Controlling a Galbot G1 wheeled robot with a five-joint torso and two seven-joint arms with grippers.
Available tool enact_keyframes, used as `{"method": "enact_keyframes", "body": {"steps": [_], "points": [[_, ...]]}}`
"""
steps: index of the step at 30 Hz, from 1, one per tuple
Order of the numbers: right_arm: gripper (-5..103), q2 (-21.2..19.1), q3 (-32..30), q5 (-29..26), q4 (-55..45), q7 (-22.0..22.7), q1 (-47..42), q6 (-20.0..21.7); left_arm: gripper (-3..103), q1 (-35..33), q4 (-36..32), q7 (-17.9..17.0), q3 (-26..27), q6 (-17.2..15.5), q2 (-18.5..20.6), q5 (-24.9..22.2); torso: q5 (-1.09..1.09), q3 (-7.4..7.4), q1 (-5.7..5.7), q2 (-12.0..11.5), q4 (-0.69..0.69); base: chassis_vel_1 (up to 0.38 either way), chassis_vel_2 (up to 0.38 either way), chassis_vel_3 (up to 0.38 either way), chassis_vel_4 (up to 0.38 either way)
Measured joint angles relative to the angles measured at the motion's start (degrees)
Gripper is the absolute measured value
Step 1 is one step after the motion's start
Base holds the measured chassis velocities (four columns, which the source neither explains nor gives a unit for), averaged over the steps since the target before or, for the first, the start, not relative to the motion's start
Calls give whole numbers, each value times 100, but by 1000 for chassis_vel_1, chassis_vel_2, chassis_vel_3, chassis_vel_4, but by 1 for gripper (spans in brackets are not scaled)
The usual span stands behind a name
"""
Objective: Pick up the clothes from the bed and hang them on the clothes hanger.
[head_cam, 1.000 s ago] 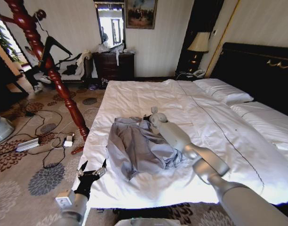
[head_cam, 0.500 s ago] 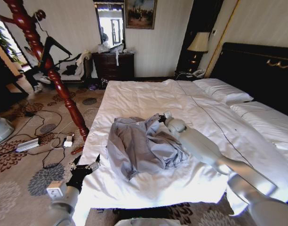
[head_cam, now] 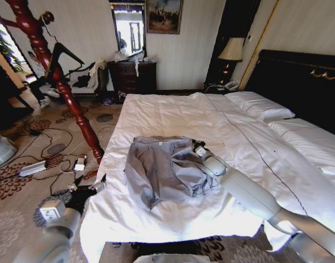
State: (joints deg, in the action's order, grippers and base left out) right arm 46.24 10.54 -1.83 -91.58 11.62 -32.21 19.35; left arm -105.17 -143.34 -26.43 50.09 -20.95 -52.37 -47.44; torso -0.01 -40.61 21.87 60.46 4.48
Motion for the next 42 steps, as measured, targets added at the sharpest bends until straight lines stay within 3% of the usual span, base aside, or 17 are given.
{"method": "enact_keyframes", "body": {"steps": [7,12,18,23,25,29,30,33,34,36,39,40,42], "points": [[0,-137,-299,657,-360,60,-226,-302,100,452,1,-167,169,-211,541,-592,0,0,0,0,-3,0,0,0,0],[0,-119,-347,780,-436,76,-338,-362,100,969,2,-360,206,-383,950,-1098,0,-1,0,0,-2,0,0,0,0],[0,-52,-474,798,-320,102,-559,-473,100,2286,7,-668,-67,-534,1684,-2163,1,-1,1,0,-1,0,0,0,0],[0,13,-471,808,-244,115,-552,-522,100,3213,379,-690,-319,-453,2159,-2582,0,-1,1,0,3,0,0,0,0],[0,57,-409,813,-196,115,-490,-543,100,3288,513,-555,-319,-355,2251,-2552,2,-1,1,0,3,0,0,0,0],[0,420,-21,795,106,126,-72,-634,100,3488,1106,-134,-498,238,2292,-2012,0,-1,1,0,-7,0,0,0,0],[0,420,-21,795,106,126,-72,-634,100,3488,1106,-134,-498,238,2292,-2012,0,-1,1,0,-7,0,0,0,0],[0,615,209,720,245,144,205,-647,100,4173,1822,55,-1360,545,2158,-1492,-4,-1,1,0,-4,0,0,0,0],[0,615,209,720,245,144,205,-647,100,4173,1822,55,-1360,545,2158,-1492,-4,-1,1,0,-4,0,0,0,0],[0,682,293,670,286,156,317,-634,101,4686,2226,84,-1849,595,2063,-1406,-3,-2,3,0,2,0,0,0,0],[0,721,328,632,317,174,363,-608,100,5532,2785,135,-2404,611,1961,-1428,-1,-1,2,-1,-3,0,0,0,0],[0,721,328,632,317,174,363,-608,100,5532,2785,135,-2404,611,1961,-1428,-1,-1,2,-1,-3,0,0,0,0],[0,713,304,592,325,190,337,-597,100,6357,3187,146,-2917,614,1940,-1606,0,-1,2,0,-2,0,0,0,0]]}}
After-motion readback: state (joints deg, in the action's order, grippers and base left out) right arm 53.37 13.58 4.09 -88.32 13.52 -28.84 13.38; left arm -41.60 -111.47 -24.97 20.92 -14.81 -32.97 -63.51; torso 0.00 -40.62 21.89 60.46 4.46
